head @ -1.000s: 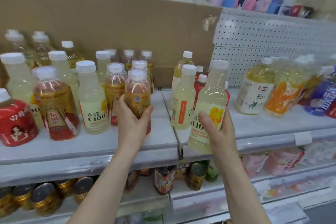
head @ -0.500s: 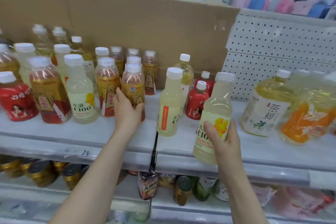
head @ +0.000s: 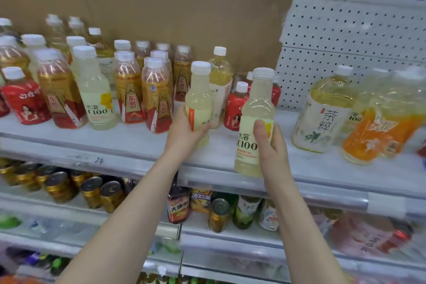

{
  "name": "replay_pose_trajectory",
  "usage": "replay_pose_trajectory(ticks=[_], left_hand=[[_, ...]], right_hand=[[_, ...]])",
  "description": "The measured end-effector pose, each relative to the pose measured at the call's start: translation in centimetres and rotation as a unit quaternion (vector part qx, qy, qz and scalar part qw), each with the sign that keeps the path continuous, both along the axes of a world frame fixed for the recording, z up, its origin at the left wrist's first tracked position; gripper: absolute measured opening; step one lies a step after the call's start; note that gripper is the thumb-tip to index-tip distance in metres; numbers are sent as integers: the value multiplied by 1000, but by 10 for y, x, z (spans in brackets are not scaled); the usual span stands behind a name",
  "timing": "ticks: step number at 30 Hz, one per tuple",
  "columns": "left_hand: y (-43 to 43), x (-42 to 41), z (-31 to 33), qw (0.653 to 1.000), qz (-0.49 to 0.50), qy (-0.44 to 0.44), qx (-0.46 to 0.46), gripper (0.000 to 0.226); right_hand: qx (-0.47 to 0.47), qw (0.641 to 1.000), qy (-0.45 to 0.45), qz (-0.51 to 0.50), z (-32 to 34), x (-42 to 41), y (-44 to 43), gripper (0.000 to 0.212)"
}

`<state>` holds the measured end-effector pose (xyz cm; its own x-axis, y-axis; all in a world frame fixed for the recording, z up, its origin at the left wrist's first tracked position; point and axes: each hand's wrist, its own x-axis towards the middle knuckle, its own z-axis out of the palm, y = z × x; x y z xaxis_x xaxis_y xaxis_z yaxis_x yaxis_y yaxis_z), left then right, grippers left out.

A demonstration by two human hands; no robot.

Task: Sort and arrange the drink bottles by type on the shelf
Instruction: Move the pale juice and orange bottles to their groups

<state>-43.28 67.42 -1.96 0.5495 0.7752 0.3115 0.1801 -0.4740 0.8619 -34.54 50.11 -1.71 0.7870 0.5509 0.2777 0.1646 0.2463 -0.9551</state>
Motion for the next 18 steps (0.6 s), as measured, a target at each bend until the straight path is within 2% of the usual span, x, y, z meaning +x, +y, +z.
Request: replay_pose_trajectory(ticks=[3, 7, 9, 12, 15, 18], left_hand=[[1, -2, -1, 1000, 5, 2, 13, 62], [-22, -19, 9, 997, -36, -64, 24, 50], [-36, -30, 13, 989, -102, -105, -34, 50], [-59, -40, 10, 954, -202, -157, -156, 58], [-84, -41, -3, 911, -279, -177, -246, 43], [-110, -35, -19, 883, -320, -175, -297, 43]], right_hand=[[0, 999, 30, -10, -2, -5, -10, 49], [12, 997, 64, -39, -1, -11, -28, 44], [21, 995, 73, -64, -1, -15, -40, 44], [42, 989, 93, -106, -4, -18, -62, 48], [62, 982, 105, -147, -7, -21, -89, 44], [74, 973, 111, -187, -12, -25, -119, 40]])
